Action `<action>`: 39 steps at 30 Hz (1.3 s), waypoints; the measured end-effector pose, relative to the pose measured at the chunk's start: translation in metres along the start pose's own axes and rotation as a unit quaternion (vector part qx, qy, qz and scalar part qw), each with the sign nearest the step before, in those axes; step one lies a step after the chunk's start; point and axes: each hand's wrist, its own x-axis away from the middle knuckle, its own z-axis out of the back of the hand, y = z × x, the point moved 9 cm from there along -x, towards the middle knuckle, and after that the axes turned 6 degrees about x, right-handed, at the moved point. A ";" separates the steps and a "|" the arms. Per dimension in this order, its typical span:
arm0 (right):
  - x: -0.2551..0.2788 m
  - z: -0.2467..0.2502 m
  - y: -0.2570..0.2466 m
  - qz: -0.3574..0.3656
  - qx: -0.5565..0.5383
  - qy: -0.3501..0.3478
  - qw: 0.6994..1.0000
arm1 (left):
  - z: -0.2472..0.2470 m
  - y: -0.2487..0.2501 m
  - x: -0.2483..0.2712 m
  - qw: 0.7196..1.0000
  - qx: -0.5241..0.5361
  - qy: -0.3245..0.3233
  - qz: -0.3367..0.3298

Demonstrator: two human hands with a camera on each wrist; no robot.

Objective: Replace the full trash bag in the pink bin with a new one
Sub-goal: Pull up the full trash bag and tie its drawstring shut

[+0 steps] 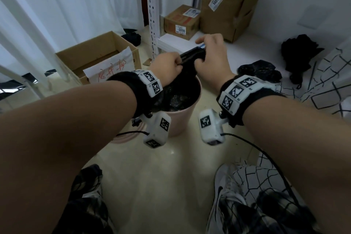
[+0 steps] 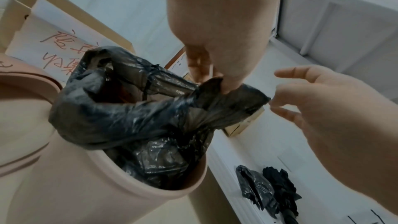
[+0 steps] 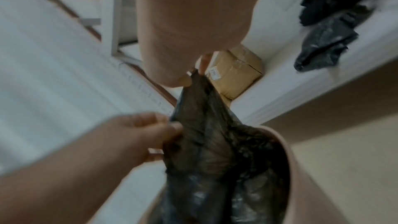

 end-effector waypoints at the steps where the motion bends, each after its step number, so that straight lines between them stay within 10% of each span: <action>1: 0.003 -0.004 -0.009 0.049 0.066 -0.030 0.996 | 0.006 0.006 0.001 0.999 0.021 0.016 -0.028; 6: 0.013 -0.037 -0.006 0.107 0.254 -0.160 0.948 | 0.001 -0.002 0.009 0.999 0.024 -0.019 -0.028; 11: 0.002 -0.018 0.011 0.011 0.211 -0.079 0.974 | -0.027 -0.038 0.024 0.968 -0.186 -0.169 0.025; 16: 0.001 -0.013 0.022 -0.020 0.212 -0.054 0.976 | 0.022 -0.032 0.016 0.991 -0.129 -0.002 -0.022; 22: 0.012 -0.055 -0.018 0.119 0.154 -0.193 0.962 | 0.023 -0.024 0.030 0.990 -0.077 -0.023 -0.116; 29: 0.017 -0.085 -0.053 0.164 0.176 -0.211 0.947 | 0.017 -0.075 0.037 0.945 -0.299 -0.128 0.016; 39: 0.021 -0.098 -0.034 0.124 0.206 -0.284 0.928 | 0.076 -0.091 0.043 0.984 -0.176 0.034 0.019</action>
